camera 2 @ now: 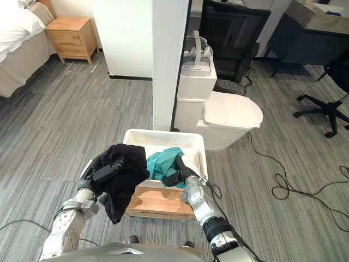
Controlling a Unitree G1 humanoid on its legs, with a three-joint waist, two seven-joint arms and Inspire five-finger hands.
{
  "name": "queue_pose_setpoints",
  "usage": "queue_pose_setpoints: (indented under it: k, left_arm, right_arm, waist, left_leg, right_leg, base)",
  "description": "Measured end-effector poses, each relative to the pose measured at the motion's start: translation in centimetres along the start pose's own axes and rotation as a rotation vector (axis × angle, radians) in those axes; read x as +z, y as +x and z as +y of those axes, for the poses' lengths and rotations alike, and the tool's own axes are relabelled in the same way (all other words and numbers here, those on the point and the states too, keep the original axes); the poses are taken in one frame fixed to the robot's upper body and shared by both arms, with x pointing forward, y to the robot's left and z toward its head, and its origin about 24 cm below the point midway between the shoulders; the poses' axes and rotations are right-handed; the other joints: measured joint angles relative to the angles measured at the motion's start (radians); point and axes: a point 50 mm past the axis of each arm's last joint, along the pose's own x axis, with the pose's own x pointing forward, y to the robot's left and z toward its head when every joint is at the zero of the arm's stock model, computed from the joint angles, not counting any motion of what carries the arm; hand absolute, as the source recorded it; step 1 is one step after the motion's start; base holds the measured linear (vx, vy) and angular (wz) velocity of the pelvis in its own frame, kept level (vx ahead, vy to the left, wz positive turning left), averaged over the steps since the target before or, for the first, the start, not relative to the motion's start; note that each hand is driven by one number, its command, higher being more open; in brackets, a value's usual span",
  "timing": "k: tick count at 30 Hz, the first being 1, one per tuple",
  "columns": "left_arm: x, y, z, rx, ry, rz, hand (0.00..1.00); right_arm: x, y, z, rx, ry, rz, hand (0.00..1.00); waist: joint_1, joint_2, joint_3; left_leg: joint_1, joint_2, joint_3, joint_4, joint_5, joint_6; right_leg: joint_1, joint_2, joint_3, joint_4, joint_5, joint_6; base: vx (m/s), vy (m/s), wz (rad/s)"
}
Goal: Tidy up the quilt and then pick up the clothes from the bed and put them into the laundry hamper
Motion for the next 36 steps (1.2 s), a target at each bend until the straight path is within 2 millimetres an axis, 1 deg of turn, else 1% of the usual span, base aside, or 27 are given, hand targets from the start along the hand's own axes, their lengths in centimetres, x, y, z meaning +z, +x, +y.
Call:
queue_pose_setpoints:
  k: [1,3,4,5,8,10,11,13,14,15,16,17,18,20,21,22,24,27,28,30,31,32,33,35,36]
  left_arm:
    - [0.4,0.3,-0.3,-0.008,0.019,-0.022,0.0]
    - [2.1,1.7,-1.3,-0.039,0.118,-0.102,0.0]
    - [3.2,2.4,-2.0,-0.046,0.18,-0.149,0.0]
    - [3.7,2.7,-2.3,-0.047,0.209,-0.174,0.0]
    - [6.6,4.2,-3.4,-0.026,0.362,-0.294,0.0]
    - [7.5,4.6,-3.8,-0.003,0.417,-0.336,0.0]
    - [8.1,4.4,-3.8,0.018,0.449,-0.364,0.0]
    - [9.2,4.1,-3.7,0.031,0.489,-0.414,0.0]
    - [10.6,3.5,-2.9,0.04,0.511,-0.46,0.0]
    - [12.4,2.7,-1.6,0.072,0.549,-0.52,0.0]
    - [13.4,2.3,-0.8,0.092,0.554,-0.553,0.0]
    - [15.1,1.5,0.5,0.13,0.533,-0.61,0.0]
    - [16.5,0.7,1.4,0.164,0.508,-0.664,0.0]
    - [18.0,-0.3,2.0,0.216,0.501,-0.742,0.0]
    - [18.6,-0.5,1.8,0.219,0.504,-0.779,0.0]
    - [18.9,-0.5,1.6,0.213,0.507,-0.794,0.0]
    - [19.9,0.3,0.2,0.174,0.535,-0.85,0.0]
    - [20.6,1.1,-1.3,0.12,0.612,-0.874,0.0]
    - [20.7,1.4,-1.7,0.098,0.632,-0.867,0.0]
    - [20.1,2.0,-2.0,0.085,0.649,-0.83,0.0]
    - [19.2,2.8,-1.9,0.079,0.647,-0.765,0.0]
    - [18.7,3.1,-1.8,0.081,0.65,-0.735,0.0]
    - [17.5,3.8,-1.5,0.094,0.664,-0.672,0.0]
    - [15.3,4.8,-1.1,0.12,0.681,-0.555,0.0]
    - [13.7,5.2,-0.4,0.146,0.677,-0.467,0.0]
  right_arm:
    - [-0.1,0.0,-0.3,-0.022,-0.039,-0.009,1.0]
    - [-0.1,0.0,-1.3,-0.092,-0.134,-0.038,1.0]
    - [0.2,0.0,-1.9,-0.125,-0.178,-0.07,1.0]
    - [0.4,0.0,-2.3,-0.143,-0.184,-0.088,1.0]
    - [2.4,-0.3,-5.0,-0.279,-0.221,-0.205,1.0]
    - [3.5,-0.7,-6.4,-0.347,-0.222,-0.272,1.0]
    - [3.9,-1.0,-7.5,-0.386,-0.221,-0.306,1.0]
    - [4.1,-1.4,-9.4,-0.456,-0.206,-0.325,1.0]
    - [4.1,-1.8,-11.0,-0.51,-0.167,-0.34,1.0]
    - [4.2,-2.3,-12.8,-0.579,-0.126,-0.352,1.0]
    - [4.2,-2.7,-13.7,-0.617,-0.108,-0.359,1.0]
    - [4.3,-3.4,-15.2,-0.693,-0.065,-0.374,1.0]
    - [4.5,-4.2,-16.5,-0.769,-0.045,-0.389,1.0]
    - [5.1,-5.1,-17.7,-0.842,-0.016,-0.422,1.0]
    - [5.4,-5.5,-18.0,-0.858,0.009,-0.442,1.0]
    - [5.6,-5.6,-18.1,-0.862,0.016,-0.449,1.0]
    - [5.9,-5.9,-18.0,-0.854,0.062,-0.469,1.0]
    - [5.7,-6.6,-17.5,-0.832,0.118,-0.469,1.0]
    - [5.3,-7.2,-17.2,-0.821,0.16,-0.461,1.0]
    - [4.1,-7.8,-16.9,-0.812,0.206,-0.426,1.0]
    - [2.8,-8.3,-16.9,-0.811,0.251,-0.383,1.0]
    - [2.2,-8.5,-16.8,-0.811,0.279,-0.362,1.0]
    - [1.0,-8.9,-16.5,-0.817,0.322,-0.31,1.0]
    - [-0.9,-9.7,-15.6,-0.806,0.392,-0.237,1.0]
    - [-1.8,-10.1,-14.9,-0.783,0.411,-0.197,1.0]
  waist:
    - [0.0,0.0,0.0]
    - [-0.001,0.0,0.0]
    - [-0.003,0.0,0.0]
    - [-0.005,0.0,0.0]
    - [-0.036,0.004,-0.003]
    - [-0.053,0.004,-0.003]
    - [-0.063,0.004,-0.005]
    - [-0.066,0.005,-0.005]
    - [-0.066,0.005,-0.005]
    - [-0.068,0.006,-0.006]
    - [-0.07,0.006,-0.006]
    - [-0.072,0.009,-0.007]
    - [-0.072,0.015,-0.015]
    - [-0.071,0.026,-0.022]
    - [-0.074,0.031,-0.032]
    - [-0.076,0.033,-0.035]
    - [-0.082,0.035,-0.036]
    - [-0.088,0.035,-0.036]
    - [-0.099,0.037,-0.037]
    - [-0.118,0.04,-0.042]
    - [-0.13,0.042,-0.045]
    - [-0.137,0.041,-0.048]
    - [-0.146,0.037,-0.055]
    - [-0.148,0.031,-0.06]
    - [-0.155,0.03,-0.061]
  left_leg:
    - [0.0,0.002,0.001,0.0,0.0,0.0]
    - [0.002,0.008,0.011,0.0,0.003,-0.005]
    - [0.006,0.011,0.023,0.0,0.003,-0.007]
    - [0.007,0.013,0.03,0.0,0.003,-0.008]
    - [0.013,0.019,0.061,0.0,0.005,-0.012]
    - [0.028,0.023,0.083,0.003,0.007,-0.016]
    - [0.033,0.026,0.087,0.003,0.005,-0.018]
    - [0.039,0.029,0.094,0.003,0.005,-0.019]
    - [0.047,0.031,0.099,0.004,0.005,-0.02]
    - [0.054,0.034,0.103,0.004,0.004,-0.02]
    - [0.056,0.035,0.106,0.004,0.004,-0.021]
    - [0.064,0.036,0.113,0.004,0.001,-0.025]
    - [0.068,0.037,0.123,0.004,-0.004,-0.028]
    - [0.08,0.035,0.138,0.003,-0.013,-0.03]
    - [0.083,0.034,0.145,0.003,-0.017,-0.033]
    - [0.083,0.033,0.147,0.002,-0.017,-0.033]
    - [0.089,0.031,0.165,0.0,-0.02,-0.037]
    - [0.095,0.033,0.197,0.0,-0.026,-0.038]
    - [0.098,0.033,0.212,0.0,-0.027,-0.035]
    - [0.106,0.033,0.231,0.0,-0.031,-0.036]
    - [0.115,0.036,0.25,0.0,-0.038,-0.041]
    - [0.116,0.037,0.254,0.0,-0.039,-0.041]
    - [0.116,0.041,0.263,0.0,-0.042,-0.044]
    - [0.116,0.05,0.28,0.002,-0.046,-0.05]
    - [0.117,0.056,0.291,0.003,-0.048,-0.054]
  right_leg:
    - [0.0,0.001,0.001,0.0,0.0,0.0]
    - [-0.001,0.003,0.008,0.0,0.0,0.0]
    - [-0.003,0.005,0.023,0.0,0.0,-0.001]
    - [-0.004,0.006,0.032,0.0,0.0,-0.001]
    - [-0.016,0.013,0.068,-0.001,0.0,-0.001]
    - [-0.016,0.018,0.086,0.001,0.002,0.0]
    - [-0.015,0.021,0.09,0.002,0.002,0.0]
    - [-0.015,0.024,0.097,0.002,0.003,0.0]
    - [-0.011,0.027,0.102,0.002,0.004,0.0]
    - [-0.007,0.033,0.107,0.002,0.004,0.0]
    - [-0.005,0.037,0.109,0.001,0.004,0.0]
    - [-0.001,0.039,0.112,0.001,0.004,-0.001]
    - [-0.001,0.04,0.118,0.001,0.004,-0.001]
    - [0.001,0.04,0.137,0.001,0.004,-0.001]
    - [0.001,0.039,0.143,0.001,0.003,-0.001]
    - [0.0,0.039,0.146,0.001,0.003,-0.001]
    - [-0.004,0.039,0.167,0.0,0.004,0.0]
    - [-0.015,0.042,0.193,0.0,0.004,0.0]
    - [-0.019,0.044,0.206,-0.001,0.005,0.001]
    - [-0.021,0.046,0.223,-0.001,0.006,0.003]
    - [-0.02,0.052,0.242,-0.002,0.006,0.003]
    - [-0.021,0.054,0.246,-0.003,0.007,0.003]
    - [-0.026,0.056,0.251,-0.003,0.007,0.003]
    - [-0.034,0.065,0.264,-0.003,0.007,0.003]
    - [-0.038,0.071,0.274,-0.003,0.007,0.003]
  base:
    - [-0.08,-0.02,0.0]
    - [-0.09,-0.009,-0.13]
    - [-0.08,-0.004,-0.25]
    - [-0.07,-0.008,-0.31]
    - [-0.06,-0.009,-0.29]
    - [-0.02,-0.013,-0.34]
    - [-0.02,-0.021,-0.32]
    - [-0.02,-0.014,-0.15]
    - [-0.01,-0.018,-0.1]
    - [-0.02,-0.025,-0.08]
    - [-0.03,-0.027,-0.09]
    - [-0.04,-0.01,-0.13]
    - [-0.03,0.001,-0.18]
    - [-0.02,0.023,-0.23]
    - [-0.02,0.029,-0.2]
    - [-0.02,0.028,-0.15]
    - [-0.03,0.028,-0.21]
    - [-0.02,0.018,-0.32]
    - [0.01,0.012,-0.36]
    - [0.03,0.012,-0.36]
    - [0.05,0.01,-0.35]
    - [0.05,-0.002,-0.32]
    - [0.03,-0.009,-0.2]
    - [0.03,-0.026,-0.26]
    - [0.02,-0.045,-0.23]
